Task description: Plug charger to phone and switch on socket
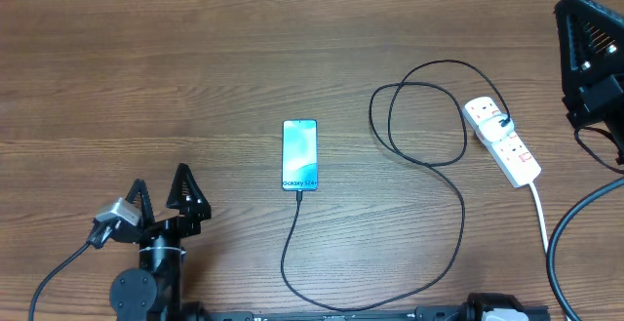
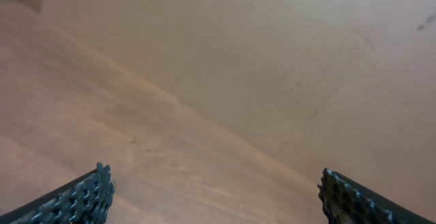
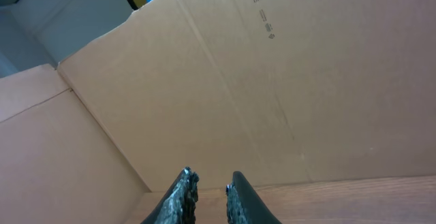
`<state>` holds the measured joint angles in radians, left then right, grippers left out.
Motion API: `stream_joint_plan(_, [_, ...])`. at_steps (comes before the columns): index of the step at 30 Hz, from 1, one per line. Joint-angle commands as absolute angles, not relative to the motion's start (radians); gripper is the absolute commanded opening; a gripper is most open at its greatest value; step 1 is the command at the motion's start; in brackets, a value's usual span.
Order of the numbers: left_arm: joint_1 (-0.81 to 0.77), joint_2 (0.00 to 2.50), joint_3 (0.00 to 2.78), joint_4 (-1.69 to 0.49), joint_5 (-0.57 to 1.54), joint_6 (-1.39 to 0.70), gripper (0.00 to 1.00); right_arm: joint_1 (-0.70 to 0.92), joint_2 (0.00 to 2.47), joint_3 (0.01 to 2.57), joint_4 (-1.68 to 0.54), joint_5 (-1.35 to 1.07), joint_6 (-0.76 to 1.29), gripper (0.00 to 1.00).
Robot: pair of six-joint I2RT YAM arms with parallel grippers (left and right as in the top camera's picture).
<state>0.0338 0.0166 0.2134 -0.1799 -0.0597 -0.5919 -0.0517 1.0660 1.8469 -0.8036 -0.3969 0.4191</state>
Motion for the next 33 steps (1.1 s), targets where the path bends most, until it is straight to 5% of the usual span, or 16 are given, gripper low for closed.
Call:
stream_joint_plan(1, [0.04,0.005,0.112,-0.039,-0.033,-0.562,1.0,-0.046,1.07,1.845,-0.798,-0.406,0.424,0.17])
stream_joint_plan(5, [0.04,0.005,0.008,0.128,-0.033,-0.564,1.0,-0.046,1.069,1.845,-0.798,-0.406,0.424,0.17])
stream_joint_plan(33, [0.039,0.009,0.005,-0.07,-0.099,-0.517,1.0,-0.046,0.953,1.807,-0.784,-0.402,0.419,0.2])
